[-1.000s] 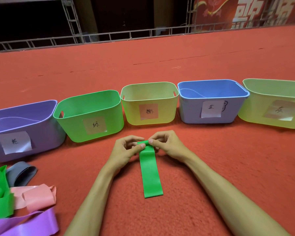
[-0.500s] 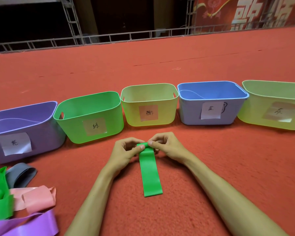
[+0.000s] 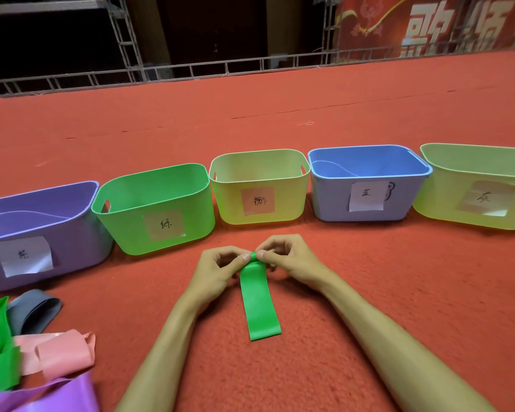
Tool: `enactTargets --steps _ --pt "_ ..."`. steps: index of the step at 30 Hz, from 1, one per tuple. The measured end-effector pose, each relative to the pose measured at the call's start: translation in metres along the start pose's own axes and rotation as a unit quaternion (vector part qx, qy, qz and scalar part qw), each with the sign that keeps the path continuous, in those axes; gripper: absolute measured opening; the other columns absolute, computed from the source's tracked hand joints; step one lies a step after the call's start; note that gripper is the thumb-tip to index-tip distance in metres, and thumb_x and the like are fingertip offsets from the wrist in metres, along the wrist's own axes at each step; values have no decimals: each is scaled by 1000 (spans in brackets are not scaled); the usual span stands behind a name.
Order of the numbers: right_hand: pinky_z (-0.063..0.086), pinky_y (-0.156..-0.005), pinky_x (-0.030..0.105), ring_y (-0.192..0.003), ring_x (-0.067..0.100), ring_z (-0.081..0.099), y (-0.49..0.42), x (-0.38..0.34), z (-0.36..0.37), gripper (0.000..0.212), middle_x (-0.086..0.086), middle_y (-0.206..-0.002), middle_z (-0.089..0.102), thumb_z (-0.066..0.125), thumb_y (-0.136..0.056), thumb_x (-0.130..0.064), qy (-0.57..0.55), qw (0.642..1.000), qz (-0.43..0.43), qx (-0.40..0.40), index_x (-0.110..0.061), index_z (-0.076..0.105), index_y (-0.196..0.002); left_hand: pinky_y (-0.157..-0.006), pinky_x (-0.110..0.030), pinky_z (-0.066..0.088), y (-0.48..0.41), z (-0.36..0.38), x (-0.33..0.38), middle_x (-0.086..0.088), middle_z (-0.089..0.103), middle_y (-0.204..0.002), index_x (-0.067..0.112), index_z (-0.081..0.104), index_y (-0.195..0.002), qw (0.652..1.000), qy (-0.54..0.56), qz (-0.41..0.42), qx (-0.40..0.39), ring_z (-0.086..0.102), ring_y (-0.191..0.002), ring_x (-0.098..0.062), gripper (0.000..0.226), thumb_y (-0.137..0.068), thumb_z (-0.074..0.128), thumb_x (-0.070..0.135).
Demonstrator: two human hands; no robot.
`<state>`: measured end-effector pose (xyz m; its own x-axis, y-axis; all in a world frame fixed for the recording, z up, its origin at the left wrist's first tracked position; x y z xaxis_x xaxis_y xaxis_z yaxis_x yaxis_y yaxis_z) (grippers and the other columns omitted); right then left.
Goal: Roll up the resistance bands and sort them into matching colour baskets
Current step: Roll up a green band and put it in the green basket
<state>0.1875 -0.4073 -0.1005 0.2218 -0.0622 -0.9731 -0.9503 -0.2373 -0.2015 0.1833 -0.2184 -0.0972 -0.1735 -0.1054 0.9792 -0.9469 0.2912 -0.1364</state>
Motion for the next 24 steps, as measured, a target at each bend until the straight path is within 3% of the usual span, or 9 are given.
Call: enactTargets --steps 3,5,8,11,14,18,21,24 --pt "49 -62 28 -65 10 61 0 0 1 15 8 -80 73 71 -97 -10 8 1000 11 0 5 73 -97 -76 -35 49 0 -1 0 -12 80 -99 12 80 -102 1000 11 3 1 68 -87 -17 11 -96 72 16" --pt "49 -64 34 -66 10 63 0 2 0 15 7 -80 73 71 -97 -12 9 1000 17 -3 3 73 -98 -76 -33 50 0 -2 -1 -14 79 -100 12 80 -104 1000 15 7 -1 68 -87 -17 12 -94 74 14" --pt "50 -68 39 -72 14 65 2 1 0 14 7 -84 75 73 -97 -14 5 1000 12 -8 0 74 -100 -70 -25 49 -1 -2 -1 -9 76 -89 14 79 -106 1000 13 7 7 62 -76 -10 13 -94 75 14" --pt "53 -69 37 -78 17 68 3 -1 -1 11 9 -89 77 73 -95 -10 -8 1000 -2 -9 0 74 -101 -59 -18 45 -2 1 -1 9 72 -75 6 77 -105 1000 7 -3 15 57 -64 0 14 -99 68 14" --pt "55 -71 38 -80 19 68 3 -2 -2 10 11 -92 77 74 -94 -8 -12 1000 -10 -4 -2 74 -102 -51 -14 40 -3 2 -3 13 68 -65 0 75 -100 1000 -8 0 13 56 -58 4 20 -103 62 15" --pt "54 -66 30 -75 17 66 2 -2 -2 11 12 -88 75 73 -93 -4 -13 1000 -21 -4 3 73 -103 -51 -14 44 -1 0 -1 5 73 -73 -1 75 -99 1000 16 -12 10 61 -61 -1 15 -100 66 11" --pt "52 -64 29 -71 14 63 0 0 -2 12 11 -85 74 72 -95 -7 -4 1000 -14 0 3 74 -100 -59 -21 50 2 -1 2 -7 78 -86 4 77 -100 999 35 -10 9 66 -71 -9 11 -96 69 11" --pt "52 -64 28 -68 11 62 -1 1 -1 14 7 -82 73 70 -98 -9 4 1000 -1 5 3 74 -98 -67 -30 46 2 -2 1 -19 78 -94 5 78 -102 999 43 -6 11 63 -77 -21 14 -93 73 15"
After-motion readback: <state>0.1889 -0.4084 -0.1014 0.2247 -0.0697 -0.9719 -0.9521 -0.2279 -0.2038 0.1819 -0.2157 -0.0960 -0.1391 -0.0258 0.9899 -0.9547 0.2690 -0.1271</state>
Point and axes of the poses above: each hand's wrist, its own y-axis away from the middle knuckle, its own z-axis out of the palm, x = y × z, the point moved 4 cm from there along -y, towards the middle knuckle
